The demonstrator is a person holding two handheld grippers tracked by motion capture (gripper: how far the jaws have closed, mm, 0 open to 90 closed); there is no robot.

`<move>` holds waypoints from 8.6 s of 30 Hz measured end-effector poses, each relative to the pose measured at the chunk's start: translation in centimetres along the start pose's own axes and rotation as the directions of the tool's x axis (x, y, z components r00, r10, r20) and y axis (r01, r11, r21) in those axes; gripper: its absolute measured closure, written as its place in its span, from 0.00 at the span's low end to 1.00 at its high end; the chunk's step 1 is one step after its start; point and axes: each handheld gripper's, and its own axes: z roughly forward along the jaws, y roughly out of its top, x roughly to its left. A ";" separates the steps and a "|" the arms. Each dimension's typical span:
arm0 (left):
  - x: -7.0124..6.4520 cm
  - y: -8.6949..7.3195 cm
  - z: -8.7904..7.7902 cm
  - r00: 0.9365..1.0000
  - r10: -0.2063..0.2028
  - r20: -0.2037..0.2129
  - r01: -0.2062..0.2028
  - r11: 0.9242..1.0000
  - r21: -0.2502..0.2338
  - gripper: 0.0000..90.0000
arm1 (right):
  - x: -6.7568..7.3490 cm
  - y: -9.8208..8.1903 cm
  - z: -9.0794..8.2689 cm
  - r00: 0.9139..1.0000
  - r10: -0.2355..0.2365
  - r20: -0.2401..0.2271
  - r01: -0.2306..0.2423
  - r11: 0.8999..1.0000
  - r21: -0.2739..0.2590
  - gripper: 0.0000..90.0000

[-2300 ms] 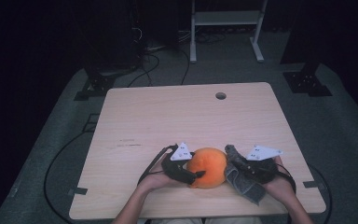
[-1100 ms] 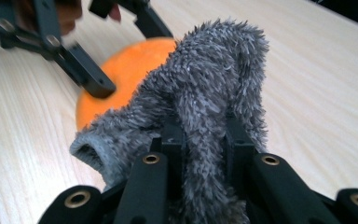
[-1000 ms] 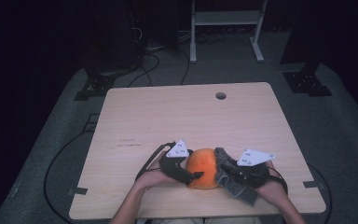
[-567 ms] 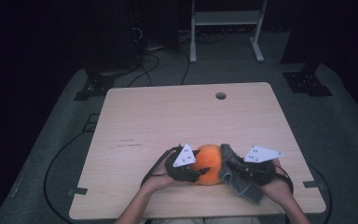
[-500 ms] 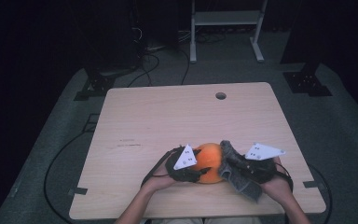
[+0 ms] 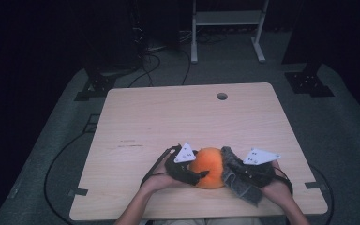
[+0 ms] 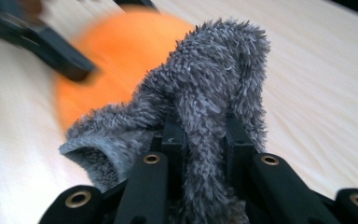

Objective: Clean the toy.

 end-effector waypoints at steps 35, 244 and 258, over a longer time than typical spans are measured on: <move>-0.6 0.9 0.3 0.998 -0.001 -0.066 -0.001 1.000 -0.023 0.19 | 0.4 0.1 -0.3 0.999 -0.039 -0.018 0.038 0.999 -0.037 0.82; -1.1 0.2 -0.5 0.990 0.080 0.118 -0.080 0.997 -0.012 0.33 | -1.6 -0.3 0.1 0.991 0.124 -0.053 -0.127 0.990 -0.053 0.82; -1.1 0.3 -0.4 0.990 0.083 0.115 -0.081 0.996 -0.020 0.31 | -2.1 -0.7 -0.8 0.993 0.115 -0.038 -0.116 0.993 -0.028 0.82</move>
